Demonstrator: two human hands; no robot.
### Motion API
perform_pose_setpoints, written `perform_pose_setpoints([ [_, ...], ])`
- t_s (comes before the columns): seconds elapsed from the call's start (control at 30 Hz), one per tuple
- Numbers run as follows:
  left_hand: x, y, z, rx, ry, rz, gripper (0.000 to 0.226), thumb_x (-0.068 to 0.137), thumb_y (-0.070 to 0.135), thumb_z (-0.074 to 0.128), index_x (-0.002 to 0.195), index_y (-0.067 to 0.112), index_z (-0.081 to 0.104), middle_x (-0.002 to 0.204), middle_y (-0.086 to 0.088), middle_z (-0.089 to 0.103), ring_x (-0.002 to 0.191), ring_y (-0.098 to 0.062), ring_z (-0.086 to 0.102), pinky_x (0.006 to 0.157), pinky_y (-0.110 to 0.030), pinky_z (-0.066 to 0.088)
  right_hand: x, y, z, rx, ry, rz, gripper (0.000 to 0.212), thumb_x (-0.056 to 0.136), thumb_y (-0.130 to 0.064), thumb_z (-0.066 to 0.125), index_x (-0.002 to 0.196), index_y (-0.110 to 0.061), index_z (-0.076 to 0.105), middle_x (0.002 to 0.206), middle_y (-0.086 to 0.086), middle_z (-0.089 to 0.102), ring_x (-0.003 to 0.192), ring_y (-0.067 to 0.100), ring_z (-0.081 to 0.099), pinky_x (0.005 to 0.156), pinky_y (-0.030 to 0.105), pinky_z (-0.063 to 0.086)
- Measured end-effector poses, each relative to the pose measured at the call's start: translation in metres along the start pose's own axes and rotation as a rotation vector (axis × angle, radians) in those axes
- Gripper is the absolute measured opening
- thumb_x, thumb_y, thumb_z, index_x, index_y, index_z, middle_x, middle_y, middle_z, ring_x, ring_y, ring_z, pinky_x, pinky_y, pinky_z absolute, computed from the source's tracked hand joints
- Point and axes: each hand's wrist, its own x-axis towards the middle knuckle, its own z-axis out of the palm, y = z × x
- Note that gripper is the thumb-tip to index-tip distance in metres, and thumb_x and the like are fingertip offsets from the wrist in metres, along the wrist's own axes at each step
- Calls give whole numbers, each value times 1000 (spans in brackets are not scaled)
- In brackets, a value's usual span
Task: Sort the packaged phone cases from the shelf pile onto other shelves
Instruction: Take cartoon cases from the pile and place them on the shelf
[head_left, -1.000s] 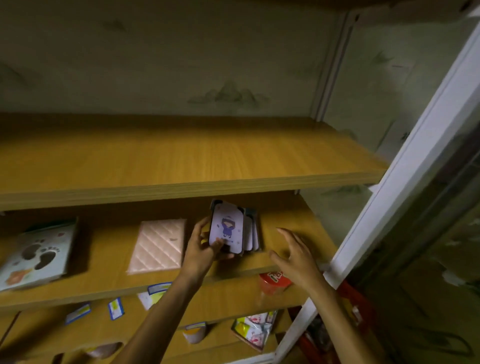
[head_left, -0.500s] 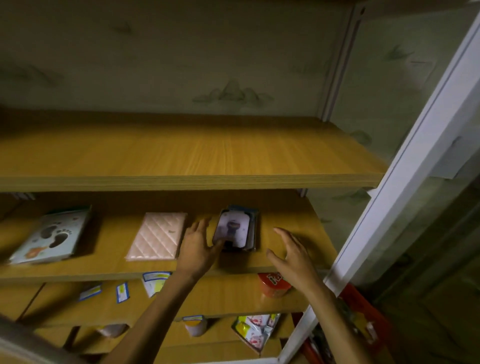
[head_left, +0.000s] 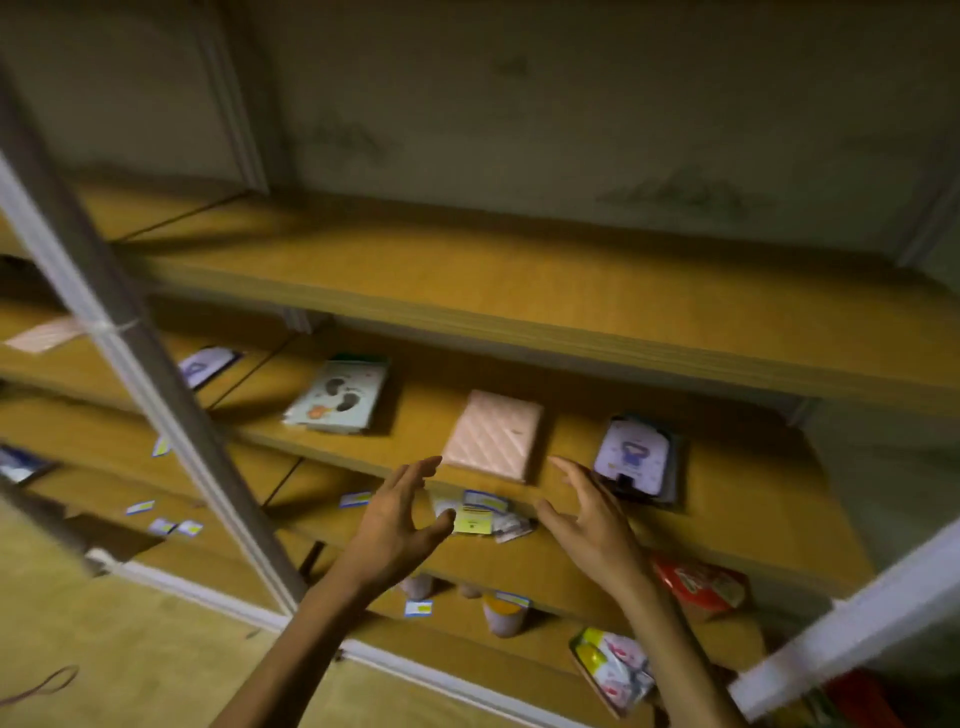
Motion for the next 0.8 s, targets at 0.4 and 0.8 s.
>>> perform_pose_setpoints([
  [0.4,-118,-136,-200,43,239,-213,74,68,57,55,134,24,49,126,7,56,109,-7,54,91,-23,45,-3,-184,185,59,-230,-213,51,87,-38,61,136,-35,44,141,-9,46,129,10,43,105,31,39],
  [0.8,-187,-255,-340,95,401,-408,66,73,50,60,134,31,46,122,17,50,110,-3,50,92,-23,43,15,-322,349,42,-462,-314,54,89,-35,60,139,-34,39,143,-8,41,130,11,38,107,29,37],
])
